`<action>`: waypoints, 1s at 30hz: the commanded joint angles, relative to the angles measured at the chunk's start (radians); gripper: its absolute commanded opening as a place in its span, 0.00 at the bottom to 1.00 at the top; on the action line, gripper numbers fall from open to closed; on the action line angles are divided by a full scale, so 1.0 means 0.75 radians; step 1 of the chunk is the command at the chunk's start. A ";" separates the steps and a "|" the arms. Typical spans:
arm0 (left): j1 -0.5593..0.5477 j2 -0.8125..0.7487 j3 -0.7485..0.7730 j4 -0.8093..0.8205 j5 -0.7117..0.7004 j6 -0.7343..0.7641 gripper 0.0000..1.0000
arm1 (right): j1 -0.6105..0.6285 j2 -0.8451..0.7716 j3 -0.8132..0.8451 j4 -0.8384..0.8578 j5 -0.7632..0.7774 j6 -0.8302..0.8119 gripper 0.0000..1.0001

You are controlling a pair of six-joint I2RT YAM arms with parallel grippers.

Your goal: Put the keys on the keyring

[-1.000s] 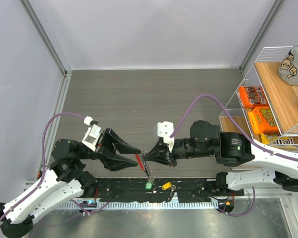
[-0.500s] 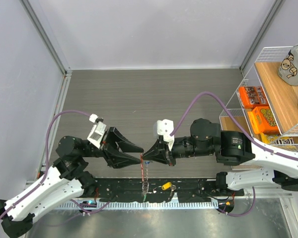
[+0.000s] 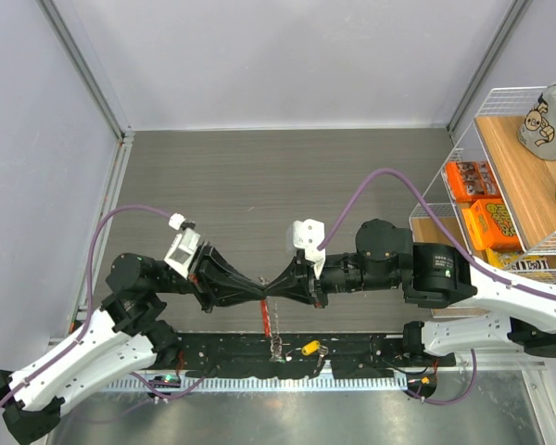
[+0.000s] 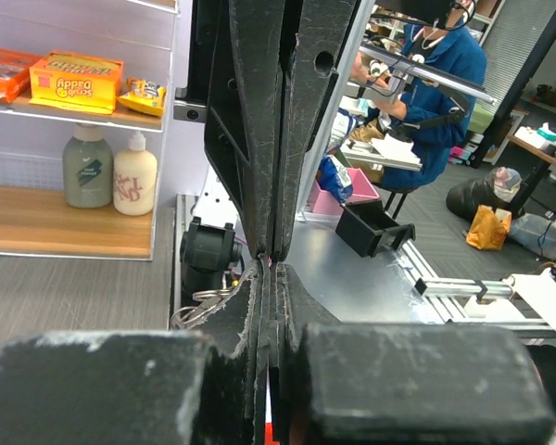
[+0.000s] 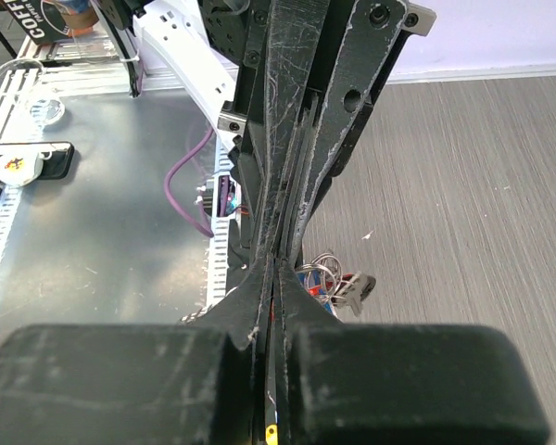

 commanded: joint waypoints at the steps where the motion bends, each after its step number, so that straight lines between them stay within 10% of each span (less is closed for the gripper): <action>1: -0.021 0.029 0.026 0.006 0.028 0.015 0.05 | 0.004 -0.001 0.091 0.159 0.019 0.006 0.05; 8: -0.051 0.056 0.054 -0.051 0.008 0.047 0.30 | 0.002 0.021 0.115 0.163 0.023 0.008 0.06; 14: -0.068 0.070 0.077 -0.124 -0.035 0.092 0.32 | 0.002 0.031 0.132 0.165 0.009 0.006 0.06; 21: -0.086 0.097 0.099 -0.171 -0.054 0.139 0.00 | 0.002 0.029 0.142 0.175 0.001 0.008 0.05; 30: -0.092 0.023 0.067 -0.192 -0.138 0.217 0.00 | 0.002 -0.008 0.121 0.193 0.007 0.014 0.05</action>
